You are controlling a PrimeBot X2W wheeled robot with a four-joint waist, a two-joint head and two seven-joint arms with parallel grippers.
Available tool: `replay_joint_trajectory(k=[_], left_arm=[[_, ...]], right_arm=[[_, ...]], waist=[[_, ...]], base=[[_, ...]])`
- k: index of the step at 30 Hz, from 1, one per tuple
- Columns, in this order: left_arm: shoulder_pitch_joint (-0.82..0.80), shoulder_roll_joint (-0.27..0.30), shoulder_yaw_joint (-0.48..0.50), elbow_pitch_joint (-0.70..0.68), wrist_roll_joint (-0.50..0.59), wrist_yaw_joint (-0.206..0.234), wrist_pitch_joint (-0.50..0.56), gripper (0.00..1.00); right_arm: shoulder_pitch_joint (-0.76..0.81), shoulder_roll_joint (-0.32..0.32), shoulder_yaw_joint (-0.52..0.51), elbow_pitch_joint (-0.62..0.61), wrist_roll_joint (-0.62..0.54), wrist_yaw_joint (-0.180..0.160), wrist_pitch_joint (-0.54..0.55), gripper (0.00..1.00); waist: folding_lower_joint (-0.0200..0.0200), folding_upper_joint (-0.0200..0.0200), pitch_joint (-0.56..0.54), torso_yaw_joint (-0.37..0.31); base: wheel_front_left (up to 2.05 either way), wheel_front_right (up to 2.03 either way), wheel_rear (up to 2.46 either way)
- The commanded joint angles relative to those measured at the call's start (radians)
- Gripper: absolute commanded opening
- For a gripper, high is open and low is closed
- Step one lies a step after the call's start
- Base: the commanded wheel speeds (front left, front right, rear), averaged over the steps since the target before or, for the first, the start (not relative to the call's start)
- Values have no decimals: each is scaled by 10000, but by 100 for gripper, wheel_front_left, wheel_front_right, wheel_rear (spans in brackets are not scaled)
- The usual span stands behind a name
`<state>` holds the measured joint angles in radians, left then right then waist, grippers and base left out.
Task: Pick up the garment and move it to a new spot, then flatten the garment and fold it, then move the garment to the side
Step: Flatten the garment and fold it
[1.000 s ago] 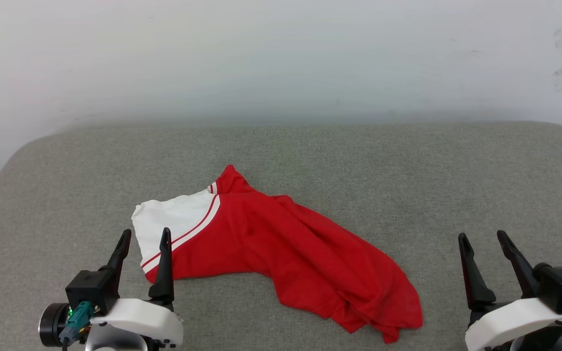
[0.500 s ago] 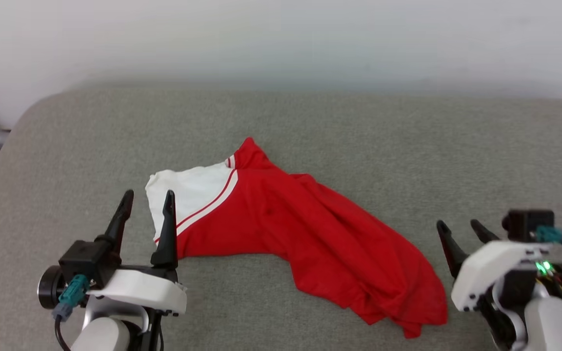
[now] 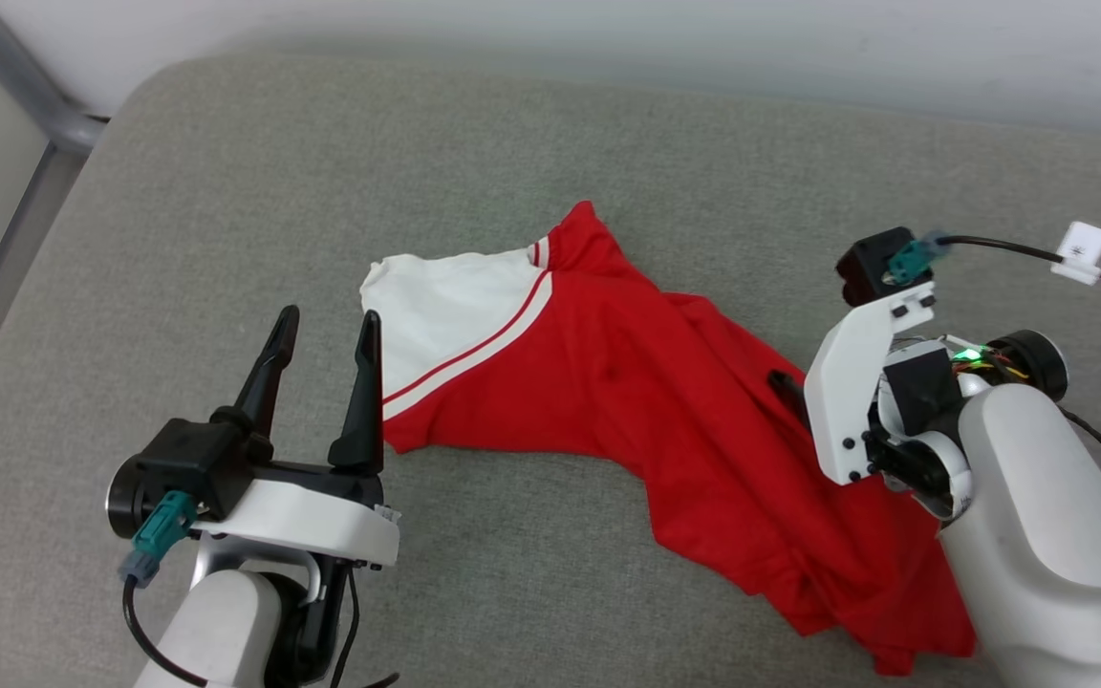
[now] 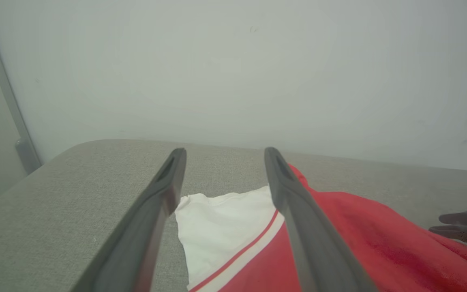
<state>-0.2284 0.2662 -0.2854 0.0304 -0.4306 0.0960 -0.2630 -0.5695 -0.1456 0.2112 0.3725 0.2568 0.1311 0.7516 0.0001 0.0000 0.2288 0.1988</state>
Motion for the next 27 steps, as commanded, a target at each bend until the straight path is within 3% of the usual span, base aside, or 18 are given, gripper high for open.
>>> replay_joint_trajectory(k=[1,9,10,11,12,13,20,27], left_arm=[[-122,-102,43,39,77,-90,-24,100],[-186,-556,380,306,438,-534,-24,100],[-169,-600,436,338,459,-593,-24,100],[-151,-651,486,372,506,-624,-24,100],[-136,-697,521,406,530,-672,-24,100],[-120,-725,556,439,569,-703,-24,100],[76,-836,818,653,804,-864,-25,100],[479,-830,1165,747,942,-713,-25,100]], right_arm=[[-149,-112,178,225,80,-7,134,100],[-364,-378,1376,2198,727,-5,1118,100],[-327,-385,1509,2418,808,-5,1295,83],[-279,-346,1564,2601,1004,-4,1445,41],[-294,-330,1644,2704,1098,-4,1492,7],[-385,-341,1744,2693,1102,-4,1406,0],[-1392,-403,1890,1891,1480,-7,24,0],[-944,-818,1464,388,1445,-7,-925,0]], waist=[[-1,0,232,227],[-1,0,382,358],[-1,0,378,344],[-1,0,377,325],[-1,0,369,297],[-1,0,353,257],[-1,0,-58,-157],[-1,0,-843,-673]], base=[[0,0,0],[0,0,0],[0,0,0],[0,0,0],[0,0,0],[0,0,0],[0,0,0],[0,0,0]])
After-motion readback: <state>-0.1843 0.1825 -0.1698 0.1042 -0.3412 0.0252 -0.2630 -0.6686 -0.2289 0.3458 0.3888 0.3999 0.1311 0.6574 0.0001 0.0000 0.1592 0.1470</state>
